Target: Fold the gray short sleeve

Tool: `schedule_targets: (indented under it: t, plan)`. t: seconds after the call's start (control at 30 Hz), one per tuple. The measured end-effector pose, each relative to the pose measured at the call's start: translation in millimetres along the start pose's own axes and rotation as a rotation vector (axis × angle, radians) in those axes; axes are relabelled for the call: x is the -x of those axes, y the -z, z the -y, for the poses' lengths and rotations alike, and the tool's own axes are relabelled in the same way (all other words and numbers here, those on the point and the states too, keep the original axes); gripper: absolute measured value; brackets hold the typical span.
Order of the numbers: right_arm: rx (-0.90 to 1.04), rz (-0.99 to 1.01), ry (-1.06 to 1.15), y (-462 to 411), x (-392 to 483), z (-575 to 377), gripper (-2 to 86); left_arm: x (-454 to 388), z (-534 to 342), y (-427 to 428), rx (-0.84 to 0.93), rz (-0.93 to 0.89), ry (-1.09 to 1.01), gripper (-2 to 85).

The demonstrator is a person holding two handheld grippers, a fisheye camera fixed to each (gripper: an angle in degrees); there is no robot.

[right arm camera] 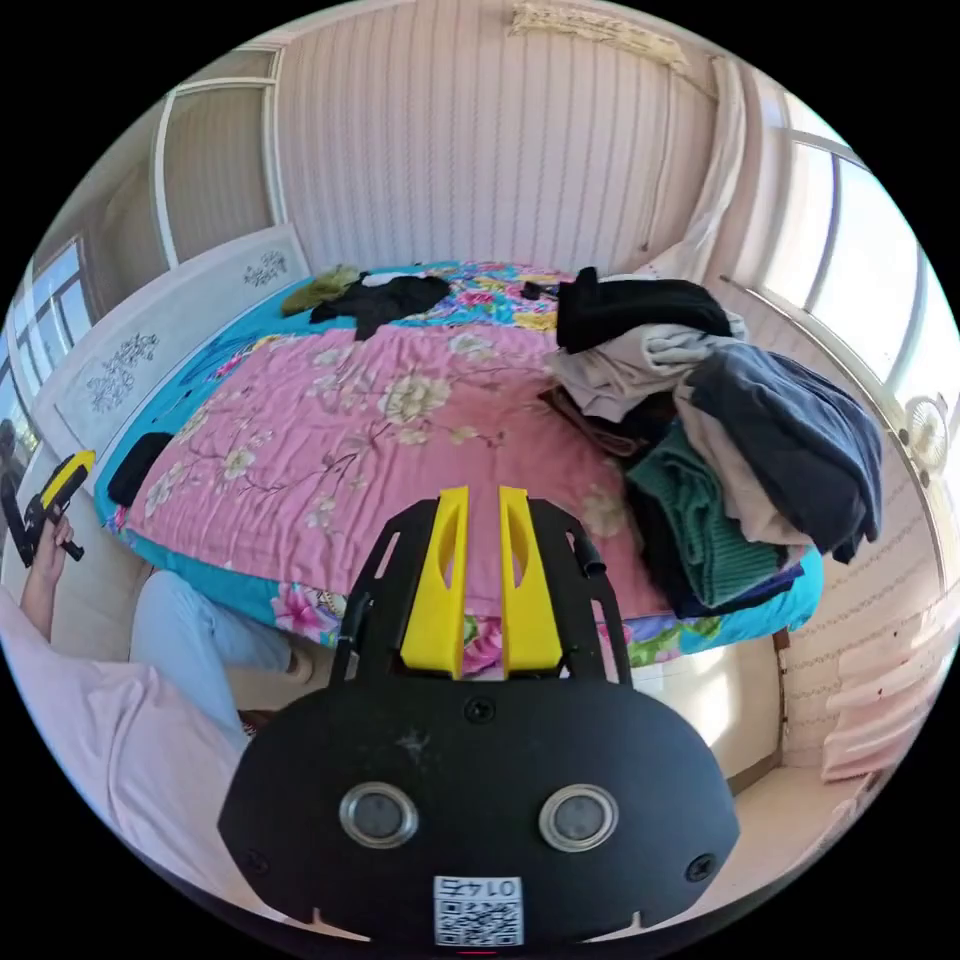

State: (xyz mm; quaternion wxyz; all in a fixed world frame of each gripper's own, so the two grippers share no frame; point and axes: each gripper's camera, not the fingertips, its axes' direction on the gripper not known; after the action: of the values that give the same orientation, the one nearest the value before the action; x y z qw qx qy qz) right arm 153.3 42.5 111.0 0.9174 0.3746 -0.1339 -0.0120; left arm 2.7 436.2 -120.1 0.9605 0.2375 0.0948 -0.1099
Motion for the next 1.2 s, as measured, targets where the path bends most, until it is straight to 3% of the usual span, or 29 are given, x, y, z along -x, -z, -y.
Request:
schedule_targets:
  t: [0.23, 0.37, 0.47, 0.73, 0.87, 0.97, 1.2]
  plan:
    - [-0.214, -0.135, -0.217, 82.2, -110.4, -68.3, 11.2, -184.8, 136.9, -75.6, -0.251, -0.384, -0.164, -0.5]
    - [-0.299, -0.221, -0.258, 123.2, -164.1, -58.0, 15.5, -298.7, 193.4, -131.0, -0.233, -0.603, -0.279, 0.8]
    - [-0.324, -0.233, -0.250, 143.2, -195.1, -38.9, 16.1, -377.1, 226.4, -170.4, -0.184, -0.672, -0.371, 1.6]
    - [-0.202, -0.239, -0.096, 126.6, -228.9, 8.4, 15.6, -527.9, 294.3, -267.9, -0.075, -0.746, -0.356, 4.2]
    - [-0.115, -0.362, -0.059, 103.9, -253.3, 12.7, 9.6, -577.2, 313.9, -306.8, -0.014, -0.721, -0.335, 4.7]
    - [-0.153, -0.308, -0.046, 118.7, -272.4, 0.7, 2.6, -602.4, 324.8, -323.5, -0.011, -0.726, -0.339, 6.1]
    - [-0.243, -0.199, -0.136, 178.2, -316.2, -35.8, 0.7, -646.4, 343.7, -361.5, 0.031, -0.732, -0.269, 8.4]
